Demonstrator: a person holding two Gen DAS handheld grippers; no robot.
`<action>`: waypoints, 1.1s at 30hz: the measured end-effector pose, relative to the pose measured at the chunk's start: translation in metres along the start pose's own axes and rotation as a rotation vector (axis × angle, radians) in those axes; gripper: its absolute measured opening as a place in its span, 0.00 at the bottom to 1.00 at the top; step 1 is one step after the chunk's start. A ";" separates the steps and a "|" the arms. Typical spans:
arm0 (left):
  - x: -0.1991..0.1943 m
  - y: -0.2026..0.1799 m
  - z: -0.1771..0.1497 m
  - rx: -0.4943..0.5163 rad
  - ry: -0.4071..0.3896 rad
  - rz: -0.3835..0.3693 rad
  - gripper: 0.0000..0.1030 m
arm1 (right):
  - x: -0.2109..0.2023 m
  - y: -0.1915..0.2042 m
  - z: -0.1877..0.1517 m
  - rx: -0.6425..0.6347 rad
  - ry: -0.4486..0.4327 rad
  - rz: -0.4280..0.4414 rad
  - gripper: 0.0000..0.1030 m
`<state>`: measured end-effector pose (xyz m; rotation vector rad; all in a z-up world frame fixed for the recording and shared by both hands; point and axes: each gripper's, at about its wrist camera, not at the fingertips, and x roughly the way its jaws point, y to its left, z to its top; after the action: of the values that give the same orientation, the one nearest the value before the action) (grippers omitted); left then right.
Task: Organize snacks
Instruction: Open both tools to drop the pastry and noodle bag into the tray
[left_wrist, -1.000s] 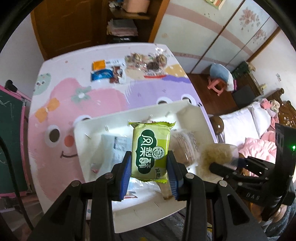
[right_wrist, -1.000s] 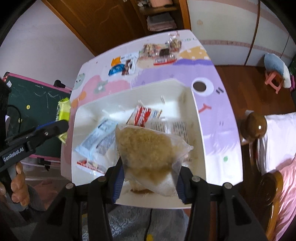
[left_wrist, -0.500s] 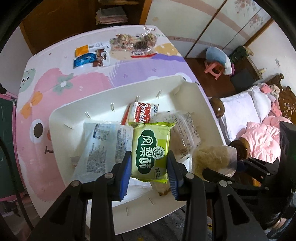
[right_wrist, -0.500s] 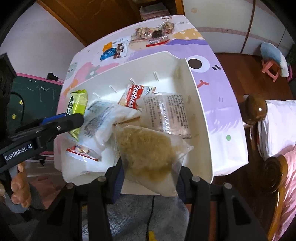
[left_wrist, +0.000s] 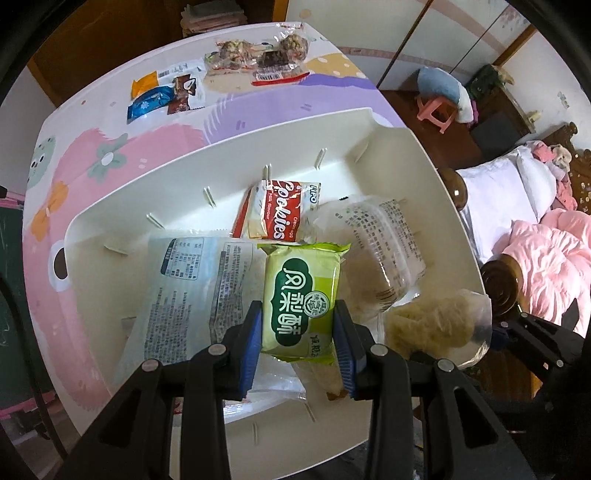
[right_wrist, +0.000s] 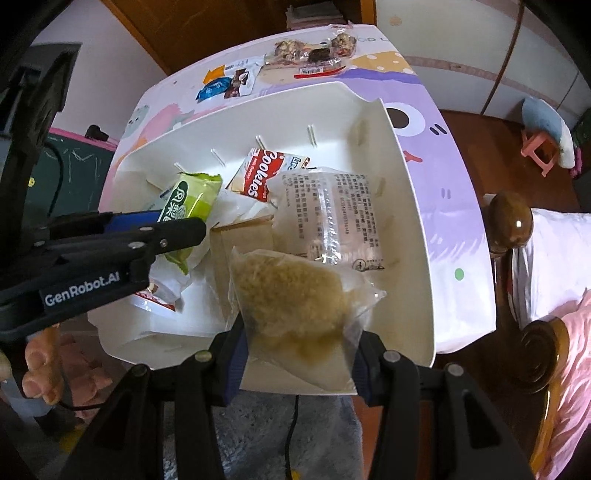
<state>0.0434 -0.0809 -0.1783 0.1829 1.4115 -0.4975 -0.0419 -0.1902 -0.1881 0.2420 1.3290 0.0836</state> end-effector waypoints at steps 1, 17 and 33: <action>0.002 -0.001 0.000 0.002 0.001 0.006 0.34 | 0.001 0.000 0.000 -0.005 0.002 -0.007 0.48; -0.010 -0.003 0.000 0.018 -0.074 0.080 0.81 | -0.002 0.004 0.001 -0.033 -0.040 -0.007 0.68; -0.026 0.009 -0.009 -0.011 -0.099 0.074 0.81 | -0.004 0.019 0.007 -0.070 -0.044 -0.005 0.68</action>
<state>0.0372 -0.0634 -0.1559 0.1983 1.3064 -0.4325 -0.0342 -0.1732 -0.1785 0.1797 1.2801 0.1198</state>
